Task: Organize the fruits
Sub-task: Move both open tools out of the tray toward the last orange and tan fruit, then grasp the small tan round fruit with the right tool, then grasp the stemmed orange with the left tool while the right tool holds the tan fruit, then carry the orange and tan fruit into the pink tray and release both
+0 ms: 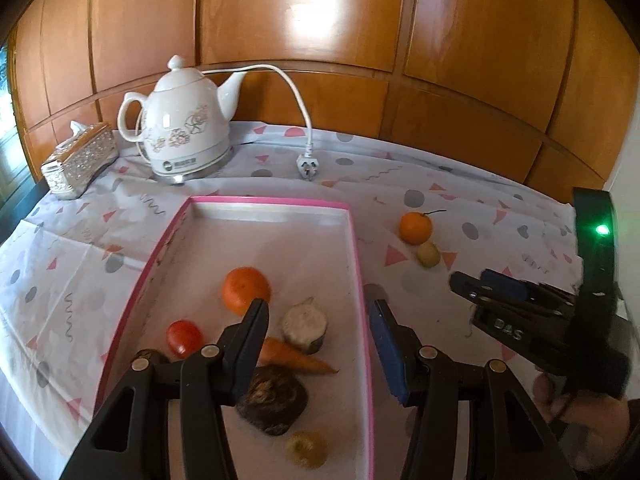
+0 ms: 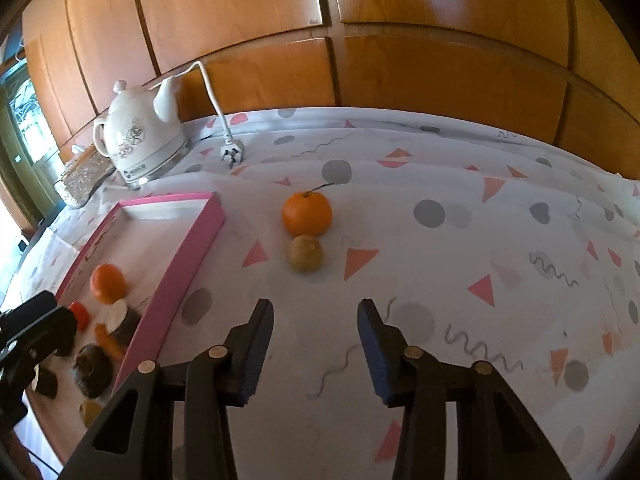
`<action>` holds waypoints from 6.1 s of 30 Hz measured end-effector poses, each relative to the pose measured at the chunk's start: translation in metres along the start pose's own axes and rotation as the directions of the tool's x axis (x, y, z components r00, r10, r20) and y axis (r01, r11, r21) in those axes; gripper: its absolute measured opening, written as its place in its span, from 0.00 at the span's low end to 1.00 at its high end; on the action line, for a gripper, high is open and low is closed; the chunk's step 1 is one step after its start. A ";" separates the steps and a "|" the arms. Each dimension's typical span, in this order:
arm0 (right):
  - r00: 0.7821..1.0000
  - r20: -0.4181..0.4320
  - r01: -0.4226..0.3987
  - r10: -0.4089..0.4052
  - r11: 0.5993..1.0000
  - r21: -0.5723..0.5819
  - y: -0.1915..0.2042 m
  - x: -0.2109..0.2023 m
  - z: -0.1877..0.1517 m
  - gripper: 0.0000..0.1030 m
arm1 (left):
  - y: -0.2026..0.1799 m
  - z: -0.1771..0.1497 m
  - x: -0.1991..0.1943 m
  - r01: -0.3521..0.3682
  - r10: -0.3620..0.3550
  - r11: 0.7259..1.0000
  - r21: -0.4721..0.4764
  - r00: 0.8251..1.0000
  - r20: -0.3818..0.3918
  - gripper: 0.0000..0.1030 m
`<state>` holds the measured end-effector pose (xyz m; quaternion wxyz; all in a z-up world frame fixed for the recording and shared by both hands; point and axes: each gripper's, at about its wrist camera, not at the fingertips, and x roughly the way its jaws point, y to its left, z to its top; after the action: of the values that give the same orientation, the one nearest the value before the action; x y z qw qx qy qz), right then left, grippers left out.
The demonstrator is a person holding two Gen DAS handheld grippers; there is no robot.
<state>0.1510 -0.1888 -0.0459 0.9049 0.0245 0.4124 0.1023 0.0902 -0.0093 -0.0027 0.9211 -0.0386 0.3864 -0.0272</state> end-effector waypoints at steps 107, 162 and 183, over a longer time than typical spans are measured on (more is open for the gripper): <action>0.995 -0.045 0.095 -0.093 0.994 0.046 -0.054 -0.055 -0.085 0.24 | -0.097 -0.055 0.026 0.176 -0.162 0.970 0.166 0.982 -0.099 0.35; 0.994 -0.007 -0.110 0.110 0.979 -0.174 0.064 -0.062 -0.036 0.24 | 0.080 -0.038 -0.050 -0.147 0.161 0.974 -0.170 0.985 0.070 0.60; 0.965 -0.091 -0.259 0.245 0.938 -0.230 0.157 -0.019 -0.003 0.35 | 0.104 -0.043 -0.061 -0.204 0.224 0.954 -0.222 0.972 0.068 0.92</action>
<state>0.1106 -0.0391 -0.0132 0.8676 -0.0355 0.4180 0.2671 0.0188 0.0970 0.0011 0.9261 -0.0962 0.3457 0.1163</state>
